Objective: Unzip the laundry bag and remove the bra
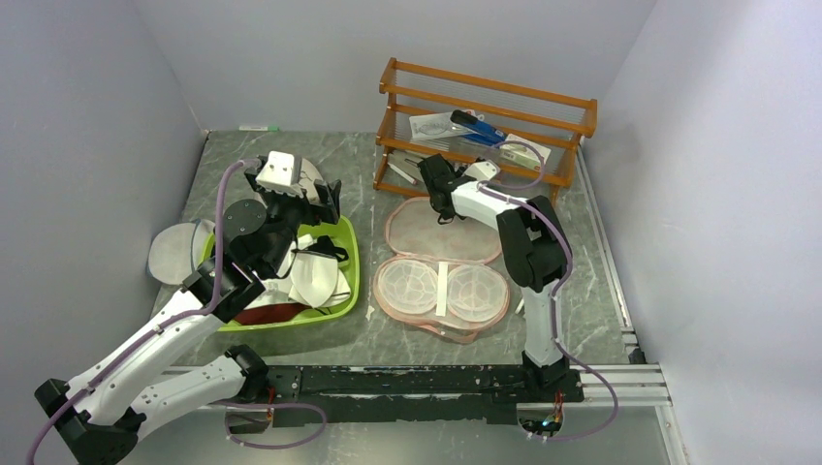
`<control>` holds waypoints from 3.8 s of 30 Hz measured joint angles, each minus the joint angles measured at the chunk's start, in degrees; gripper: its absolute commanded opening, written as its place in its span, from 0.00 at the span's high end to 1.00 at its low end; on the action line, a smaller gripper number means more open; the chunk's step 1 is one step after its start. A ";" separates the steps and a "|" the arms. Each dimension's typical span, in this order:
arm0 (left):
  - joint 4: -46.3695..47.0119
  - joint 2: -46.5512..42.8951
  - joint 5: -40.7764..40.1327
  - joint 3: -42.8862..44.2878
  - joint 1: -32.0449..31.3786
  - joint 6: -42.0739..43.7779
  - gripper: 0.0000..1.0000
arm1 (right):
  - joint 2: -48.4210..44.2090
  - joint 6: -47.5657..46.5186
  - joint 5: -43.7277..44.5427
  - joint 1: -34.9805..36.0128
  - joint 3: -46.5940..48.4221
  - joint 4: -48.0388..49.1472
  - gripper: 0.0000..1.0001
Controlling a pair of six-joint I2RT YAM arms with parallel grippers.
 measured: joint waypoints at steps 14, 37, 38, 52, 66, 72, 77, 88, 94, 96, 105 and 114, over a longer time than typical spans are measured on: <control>0.00 0.00 0.02 0.00 0.00 -0.02 0.01 | -3.63 2.54 -2.86 -0.81 -1.73 -2.21 0.90; 0.00 0.24 1.01 0.00 0.00 -0.24 0.02 | -33.03 0.31 -19.17 0.35 -25.16 -3.30 1.00; 0.00 0.31 1.07 0.00 0.00 -0.24 0.02 | -33.97 0.33 -19.69 0.63 -25.88 -3.72 1.00; 0.00 0.74 1.22 0.00 0.00 -0.22 0.02 | -43.89 3.61 -27.04 6.86 -35.98 -12.41 1.00; -0.02 0.94 1.29 0.00 0.00 -0.24 0.03 | -51.47 2.67 -34.91 10.38 -40.96 -20.57 1.00; -0.04 1.64 1.33 0.00 0.00 -0.24 0.02 | -53.44 0.74 -37.59 12.31 -40.96 -23.50 0.90; -0.04 2.08 1.36 0.00 0.00 -0.24 0.02 | -54.88 -2.40 -40.41 15.26 -41.00 -24.02 0.51; -0.07 2.67 1.25 0.00 0.00 -0.13 0.01 | -59.56 -17.97 -42.95 15.50 -41.88 -11.76 0.04; -0.04 4.24 0.85 0.00 0.00 0.72 0.01 | -57.99 -27.56 -40.11 13.55 -40.70 -3.34 0.00; -0.09 4.98 0.55 0.00 0.00 1.11 0.01 | -58.36 -29.51 -39.80 12.33 -40.19 -1.31 0.00; -0.04 4.83 -1.55 0.00 0.00 2.23 0.01 | -73.50 -32.04 -51.01 11.74 -43.67 6.64 0.00; 0.07 4.61 -2.84 0.00 0.00 3.15 0.02 | -80.17 -33.00 -58.58 11.87 -44.09 0.02 0.00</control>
